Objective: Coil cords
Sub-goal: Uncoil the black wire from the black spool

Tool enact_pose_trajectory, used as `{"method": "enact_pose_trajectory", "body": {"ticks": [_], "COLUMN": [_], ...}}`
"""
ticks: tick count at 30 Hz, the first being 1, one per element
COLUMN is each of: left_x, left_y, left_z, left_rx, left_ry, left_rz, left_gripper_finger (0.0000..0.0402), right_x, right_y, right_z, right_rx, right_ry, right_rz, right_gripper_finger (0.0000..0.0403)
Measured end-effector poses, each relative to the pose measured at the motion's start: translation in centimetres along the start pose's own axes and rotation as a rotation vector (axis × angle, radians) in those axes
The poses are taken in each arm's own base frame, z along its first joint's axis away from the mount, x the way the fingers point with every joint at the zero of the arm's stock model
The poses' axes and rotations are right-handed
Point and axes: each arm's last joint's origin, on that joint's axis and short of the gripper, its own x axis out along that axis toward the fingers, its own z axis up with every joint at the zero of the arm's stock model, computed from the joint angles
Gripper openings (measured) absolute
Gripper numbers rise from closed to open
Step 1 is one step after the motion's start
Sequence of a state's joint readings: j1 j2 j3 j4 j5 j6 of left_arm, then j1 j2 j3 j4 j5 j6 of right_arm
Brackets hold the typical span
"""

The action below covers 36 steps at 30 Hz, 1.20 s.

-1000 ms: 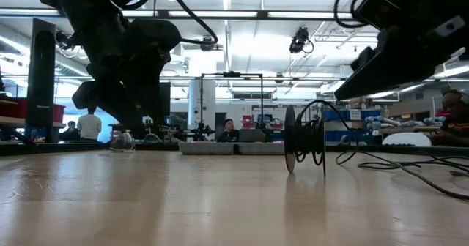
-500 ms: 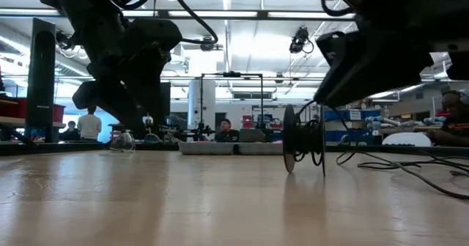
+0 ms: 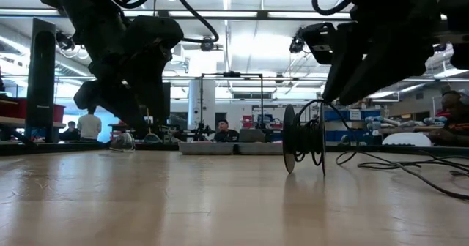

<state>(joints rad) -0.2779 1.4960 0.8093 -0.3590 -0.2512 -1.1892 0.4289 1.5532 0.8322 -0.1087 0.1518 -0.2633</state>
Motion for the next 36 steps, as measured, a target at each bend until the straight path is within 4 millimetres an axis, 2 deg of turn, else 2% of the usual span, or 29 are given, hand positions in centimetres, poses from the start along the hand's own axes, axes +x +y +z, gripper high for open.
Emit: {"method": "enact_pose_trajectory", "body": {"ticks": [11, 17, 22, 26, 33, 36], "left_x": [0.0, 0.0, 0.0, 0.0, 0.0, -0.1], "left_y": [-0.1, -0.2, -0.2, -0.2, -0.3, -0.3], "left_z": [0.0, 0.1, 0.1, 0.1, 0.1, 0.1], "left_rx": [-0.004, -0.007, -0.004, -0.002, -0.003, -0.003], "left_ry": [-0.005, -0.012, -0.01, -0.009, -0.007, -0.005], "left_rz": [-0.011, -0.025, -0.024, -0.023, -0.03, -0.033], "left_gripper_finger": [0.0223, 0.0223, 0.0223, 0.0223, 0.0223, 0.0223], "right_x": [0.2, 3.0, 4.1, 4.1, 3.9, 3.8], "right_y": [-1.2, -0.7, -1.1, -2.3, -5.9, -7.4], "right_z": [-0.4, -1.6, -2.2, -1.7, -0.6, -0.9], "right_rx": [-0.003, 0.012, 0.28, 0.486, 0.733, 0.842], "right_ry": [0.002, 0.07, 0.089, 0.008, -0.255, -0.28], "right_rz": [0.009, 0.046, 0.029, 0.026, 0.261, 0.258], "right_gripper_finger": [0.0067, 0.0057, 0.0009, 0.0005, 0.0003, 0.0004]}}
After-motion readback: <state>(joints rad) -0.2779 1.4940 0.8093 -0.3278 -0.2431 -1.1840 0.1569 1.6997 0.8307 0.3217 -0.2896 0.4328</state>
